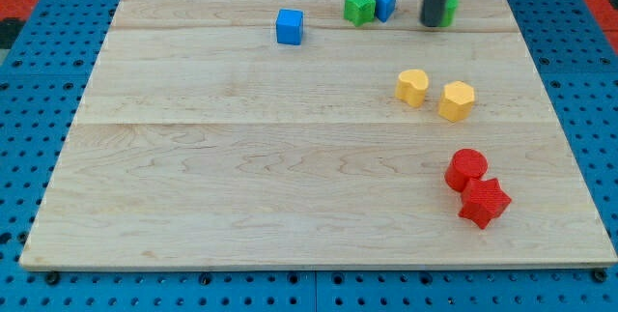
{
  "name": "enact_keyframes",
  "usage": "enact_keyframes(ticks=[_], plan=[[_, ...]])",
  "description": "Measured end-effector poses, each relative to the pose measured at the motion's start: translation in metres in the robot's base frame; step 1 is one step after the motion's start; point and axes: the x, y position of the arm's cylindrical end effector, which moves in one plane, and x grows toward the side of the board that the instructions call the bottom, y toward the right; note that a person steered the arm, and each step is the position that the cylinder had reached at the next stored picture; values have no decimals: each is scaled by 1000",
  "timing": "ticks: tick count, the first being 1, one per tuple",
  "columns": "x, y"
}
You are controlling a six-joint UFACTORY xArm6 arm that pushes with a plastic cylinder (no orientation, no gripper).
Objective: Nudge the green circle left a bit
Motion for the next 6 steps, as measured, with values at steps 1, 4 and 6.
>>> enact_keyframes(ticks=[1,4,6], plan=[[0,39],[17,90],[-33,109]])
